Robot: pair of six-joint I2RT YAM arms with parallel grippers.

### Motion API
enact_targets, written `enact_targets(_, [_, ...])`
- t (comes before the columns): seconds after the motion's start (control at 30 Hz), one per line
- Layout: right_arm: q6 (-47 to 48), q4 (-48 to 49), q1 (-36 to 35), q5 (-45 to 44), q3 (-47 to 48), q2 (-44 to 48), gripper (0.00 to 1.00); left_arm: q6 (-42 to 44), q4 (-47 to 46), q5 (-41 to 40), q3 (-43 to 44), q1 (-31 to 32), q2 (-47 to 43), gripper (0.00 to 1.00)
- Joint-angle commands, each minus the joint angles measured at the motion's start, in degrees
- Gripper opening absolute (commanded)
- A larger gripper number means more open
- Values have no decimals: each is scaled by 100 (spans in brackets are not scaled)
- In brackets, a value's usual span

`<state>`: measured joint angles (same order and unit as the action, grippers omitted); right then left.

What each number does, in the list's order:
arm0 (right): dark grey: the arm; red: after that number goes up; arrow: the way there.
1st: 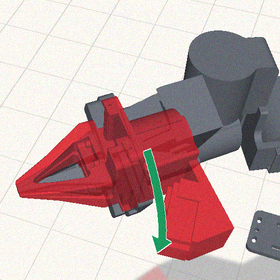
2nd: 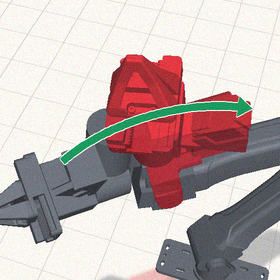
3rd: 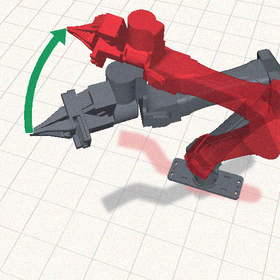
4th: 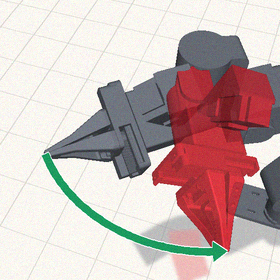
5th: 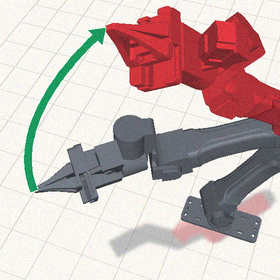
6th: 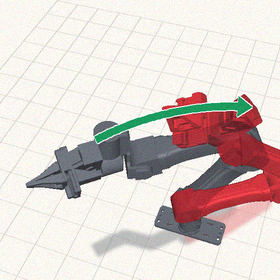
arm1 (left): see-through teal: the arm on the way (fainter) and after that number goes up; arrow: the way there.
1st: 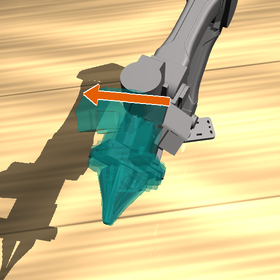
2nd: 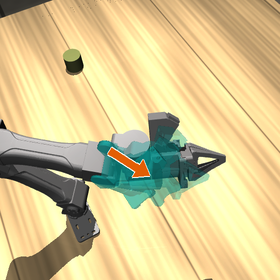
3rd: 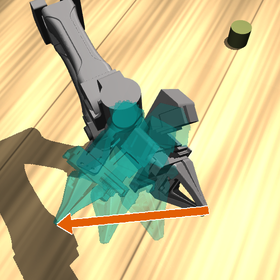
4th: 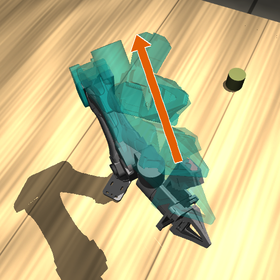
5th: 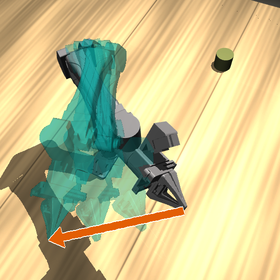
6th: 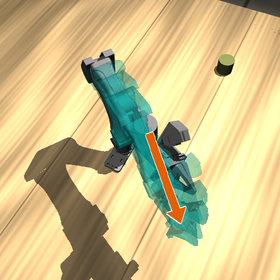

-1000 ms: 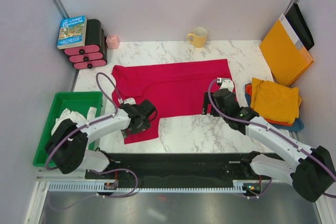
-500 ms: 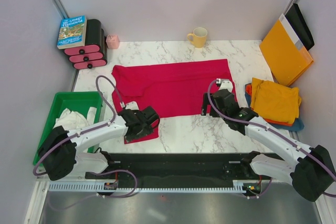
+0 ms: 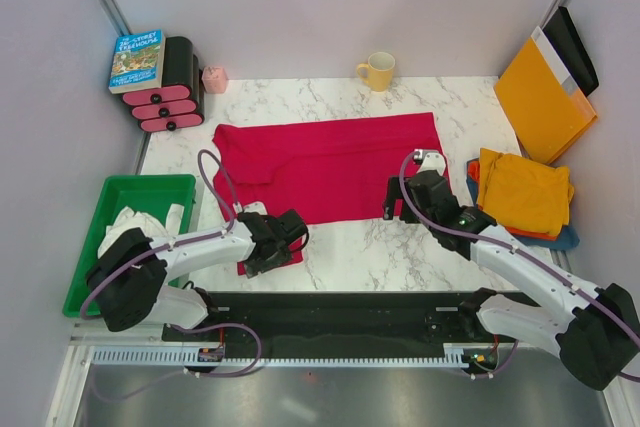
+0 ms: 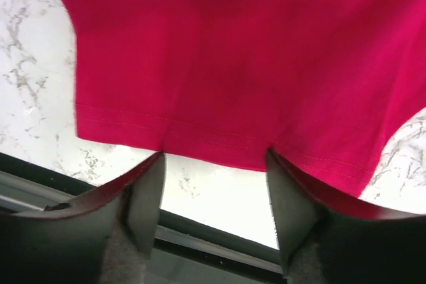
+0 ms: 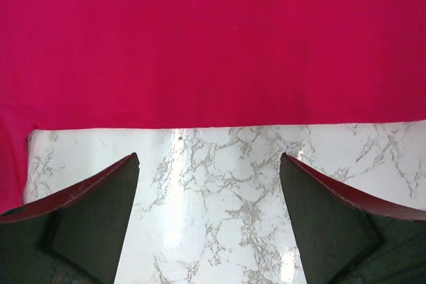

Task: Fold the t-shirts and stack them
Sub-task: Grap the side of the flattened tshirt closest away from the robot with both arms

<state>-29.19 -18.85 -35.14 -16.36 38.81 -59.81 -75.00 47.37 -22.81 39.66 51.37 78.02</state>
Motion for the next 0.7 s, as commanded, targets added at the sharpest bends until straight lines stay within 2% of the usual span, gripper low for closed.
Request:
enact_targets(0.0, [-25, 22, -28, 10, -22, 145, 93, -252, -114, 101, -108, 39, 56, 63])
enact_targets(0.03, [-25, 13, -37, 19, -22, 154, 93, -252, -114, 118, -108, 39, 38, 59])
enact_targets(0.07, [-25, 13, -29, 10, -22, 154, 93, -243, -106, 119, -108, 39, 38, 50])
enact_targets(0.13, [-34, 22, -28, 10, -14, 154, 93, -234, -97, 145, -125, 39, 3, 42])
enact_targets(0.17, [-43, 22, -28, 10, -5, 154, 93, -225, -106, 154, -134, 31, -15, 31])
enact_targets(0.33, [-52, 22, -28, -16, -22, 180, 93, -208, -71, 198, -195, 39, -76, 10])
enact_targets(0.37, [-60, 13, -28, -42, -22, 198, 93, -217, -44, 206, -204, 39, -111, 2])
enact_targets(0.57, [-420, -145, -20, -499, -57, 128, 95, 63, -53, 268, -239, 39, -199, 2])
enact_targets(0.67, [-710, -364, 155, -798, -66, -126, 90, 196, 114, 154, -64, 109, -357, 2])
